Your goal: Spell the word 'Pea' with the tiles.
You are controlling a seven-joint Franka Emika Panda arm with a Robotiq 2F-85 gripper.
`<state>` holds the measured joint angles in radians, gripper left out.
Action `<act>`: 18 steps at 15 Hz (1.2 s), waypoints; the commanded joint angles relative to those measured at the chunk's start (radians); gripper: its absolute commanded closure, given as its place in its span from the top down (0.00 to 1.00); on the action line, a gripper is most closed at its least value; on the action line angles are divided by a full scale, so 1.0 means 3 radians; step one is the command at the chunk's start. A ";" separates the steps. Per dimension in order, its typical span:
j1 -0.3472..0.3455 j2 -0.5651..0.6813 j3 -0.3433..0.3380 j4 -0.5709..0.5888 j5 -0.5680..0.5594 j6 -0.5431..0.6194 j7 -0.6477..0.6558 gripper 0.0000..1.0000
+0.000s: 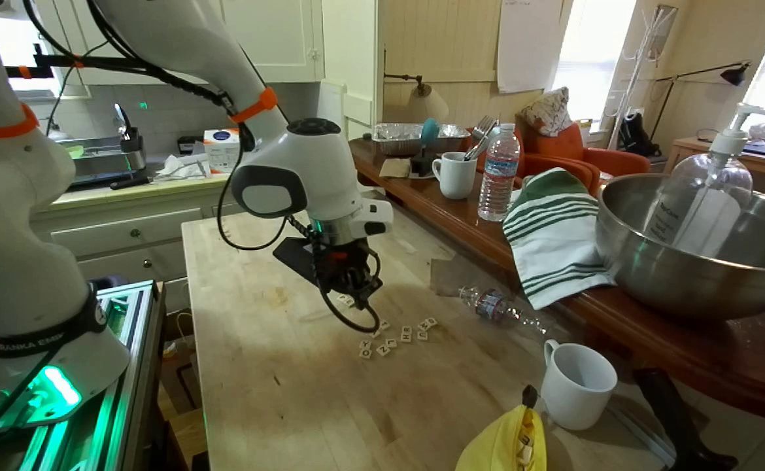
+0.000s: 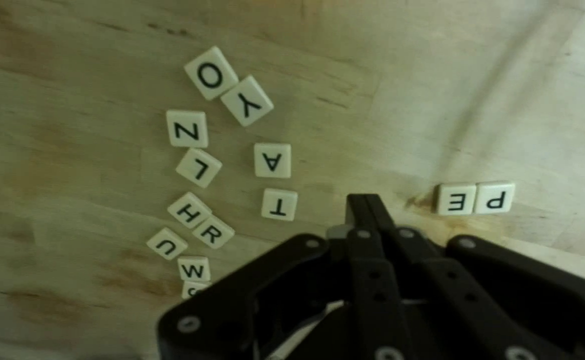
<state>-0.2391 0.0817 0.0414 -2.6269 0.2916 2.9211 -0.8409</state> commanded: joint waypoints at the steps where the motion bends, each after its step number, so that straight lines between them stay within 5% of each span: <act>1: -0.0066 0.0014 -0.0084 -0.0006 0.0058 0.0046 0.0132 0.00; 18: -0.0154 0.0344 -0.0121 0.0262 0.0217 0.0141 0.0210 0.00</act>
<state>-0.2794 0.1442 -0.0033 -2.5676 0.3308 2.9248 -0.7708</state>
